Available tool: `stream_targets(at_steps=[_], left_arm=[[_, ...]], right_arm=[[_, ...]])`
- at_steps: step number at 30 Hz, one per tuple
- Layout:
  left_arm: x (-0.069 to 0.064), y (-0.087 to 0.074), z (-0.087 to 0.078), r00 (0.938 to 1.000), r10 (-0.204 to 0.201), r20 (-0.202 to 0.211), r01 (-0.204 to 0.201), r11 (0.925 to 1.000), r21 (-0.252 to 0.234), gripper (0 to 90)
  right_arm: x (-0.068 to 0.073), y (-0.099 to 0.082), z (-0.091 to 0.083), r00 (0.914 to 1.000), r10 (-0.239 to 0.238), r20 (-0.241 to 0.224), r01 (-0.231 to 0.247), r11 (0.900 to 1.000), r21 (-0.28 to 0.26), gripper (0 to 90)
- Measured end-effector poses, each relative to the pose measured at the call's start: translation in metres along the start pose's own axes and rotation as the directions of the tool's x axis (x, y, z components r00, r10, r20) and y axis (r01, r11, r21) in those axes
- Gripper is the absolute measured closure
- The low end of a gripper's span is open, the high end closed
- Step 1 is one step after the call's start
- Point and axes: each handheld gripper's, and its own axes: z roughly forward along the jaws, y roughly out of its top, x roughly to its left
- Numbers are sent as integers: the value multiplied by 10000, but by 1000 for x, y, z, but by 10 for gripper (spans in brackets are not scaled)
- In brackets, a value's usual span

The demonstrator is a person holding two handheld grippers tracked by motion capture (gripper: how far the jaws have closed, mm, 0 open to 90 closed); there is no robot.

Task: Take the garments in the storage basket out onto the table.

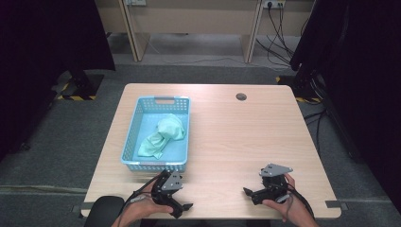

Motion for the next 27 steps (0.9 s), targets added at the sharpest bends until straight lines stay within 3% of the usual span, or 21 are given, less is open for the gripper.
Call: stream_targets(at_steps=[18,27], left_arm=[[-2,1,-2,10000,11,-5,-11,9999,169,10],[-9,5,-3,9995,273,148,-278,9991,312,32]], right_arm=[[0,0,0,10000,-2,-3,2,10000,2,3],[0,0,0,10000,-1,-2,1,10000,2,3]])
